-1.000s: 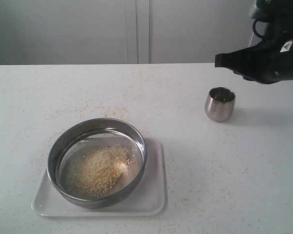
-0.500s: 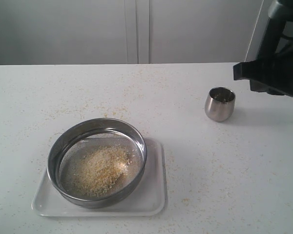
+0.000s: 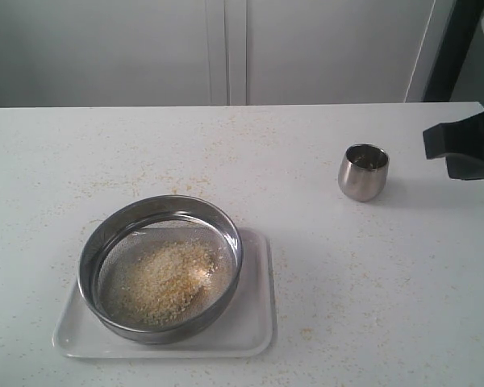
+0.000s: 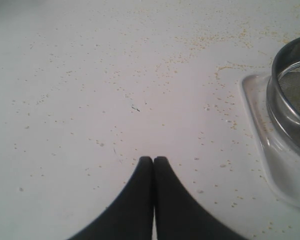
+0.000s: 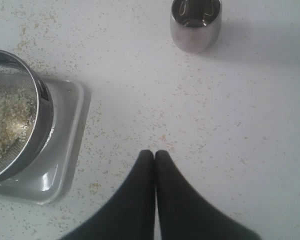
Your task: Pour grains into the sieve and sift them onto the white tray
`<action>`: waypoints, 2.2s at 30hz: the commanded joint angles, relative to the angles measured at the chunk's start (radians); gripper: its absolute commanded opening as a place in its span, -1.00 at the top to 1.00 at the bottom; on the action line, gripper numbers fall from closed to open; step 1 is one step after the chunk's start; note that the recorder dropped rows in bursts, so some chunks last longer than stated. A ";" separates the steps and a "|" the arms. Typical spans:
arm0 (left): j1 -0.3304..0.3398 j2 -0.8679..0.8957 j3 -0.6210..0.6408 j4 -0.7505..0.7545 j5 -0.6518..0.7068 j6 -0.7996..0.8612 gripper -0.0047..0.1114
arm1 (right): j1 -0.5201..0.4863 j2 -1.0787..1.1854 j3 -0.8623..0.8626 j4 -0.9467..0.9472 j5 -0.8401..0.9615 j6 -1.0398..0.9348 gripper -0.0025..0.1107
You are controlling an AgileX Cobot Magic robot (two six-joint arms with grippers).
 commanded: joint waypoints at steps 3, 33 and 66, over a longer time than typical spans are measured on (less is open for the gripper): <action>0.002 -0.004 0.005 -0.010 0.000 -0.009 0.92 | -0.007 -0.066 0.003 -0.147 0.046 0.089 0.96; 0.002 -0.004 0.005 -0.010 0.000 -0.009 0.92 | -0.007 -0.157 0.003 -0.237 0.139 0.132 0.96; 0.002 -0.004 0.005 -0.010 0.000 -0.009 0.92 | -0.007 -0.157 0.003 -0.237 0.139 0.132 0.96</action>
